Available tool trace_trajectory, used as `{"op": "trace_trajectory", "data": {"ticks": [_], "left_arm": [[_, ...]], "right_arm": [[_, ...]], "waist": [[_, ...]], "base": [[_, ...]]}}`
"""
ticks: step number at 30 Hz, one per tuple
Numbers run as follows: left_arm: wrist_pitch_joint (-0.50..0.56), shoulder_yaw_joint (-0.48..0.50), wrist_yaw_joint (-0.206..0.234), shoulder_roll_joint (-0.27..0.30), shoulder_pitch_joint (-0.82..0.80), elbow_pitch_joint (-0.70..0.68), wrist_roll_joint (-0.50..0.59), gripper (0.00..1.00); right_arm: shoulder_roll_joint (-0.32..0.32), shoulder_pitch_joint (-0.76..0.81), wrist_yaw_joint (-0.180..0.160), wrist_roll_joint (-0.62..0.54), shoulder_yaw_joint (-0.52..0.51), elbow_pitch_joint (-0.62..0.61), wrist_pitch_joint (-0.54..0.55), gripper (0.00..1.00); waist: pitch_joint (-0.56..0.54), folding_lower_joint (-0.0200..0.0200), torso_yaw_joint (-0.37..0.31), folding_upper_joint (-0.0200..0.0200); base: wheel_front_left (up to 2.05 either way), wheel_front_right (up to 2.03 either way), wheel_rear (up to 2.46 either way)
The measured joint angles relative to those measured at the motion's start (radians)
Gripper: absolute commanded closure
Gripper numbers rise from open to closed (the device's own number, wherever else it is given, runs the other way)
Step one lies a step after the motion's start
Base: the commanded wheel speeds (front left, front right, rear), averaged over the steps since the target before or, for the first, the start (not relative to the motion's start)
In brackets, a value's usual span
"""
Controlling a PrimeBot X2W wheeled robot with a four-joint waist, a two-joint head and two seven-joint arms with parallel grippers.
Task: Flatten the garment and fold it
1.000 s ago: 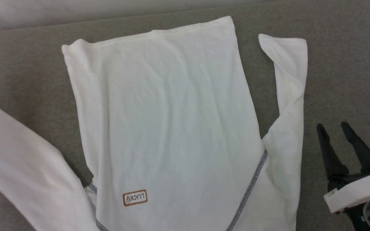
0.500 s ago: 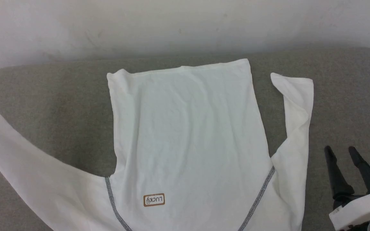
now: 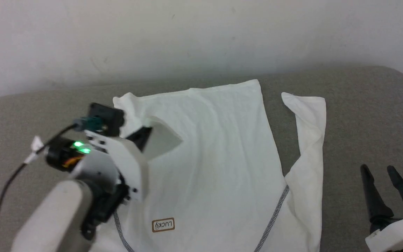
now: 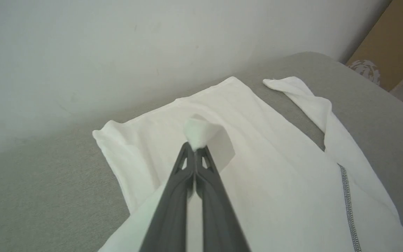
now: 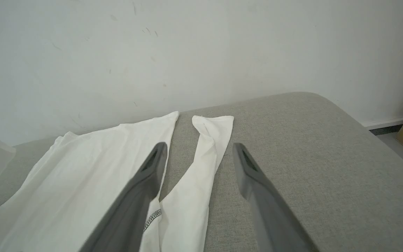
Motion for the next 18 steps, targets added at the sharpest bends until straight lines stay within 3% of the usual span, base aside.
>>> {"op": "trace_trajectory", "data": {"ticks": [10,18], "left_arm": [[-0.121,-0.234,-0.038,-0.337,-0.016,0.193,0.023,1.00],[-0.214,-0.401,-0.101,-0.460,-0.005,0.390,0.042,1.00]], "right_arm": [[0.000,-0.001,0.000,0.013,-0.013,-0.002,0.008,0.00],[0.000,-0.015,0.000,0.022,0.000,0.004,0.017,0.00]], "waist": [[0.031,0.0000,-0.049,0.0000],[0.089,0.0001,-0.075,0.0000]], "base": [[0.00,0.00,0.00],[0.00,0.00,0.00]]}}
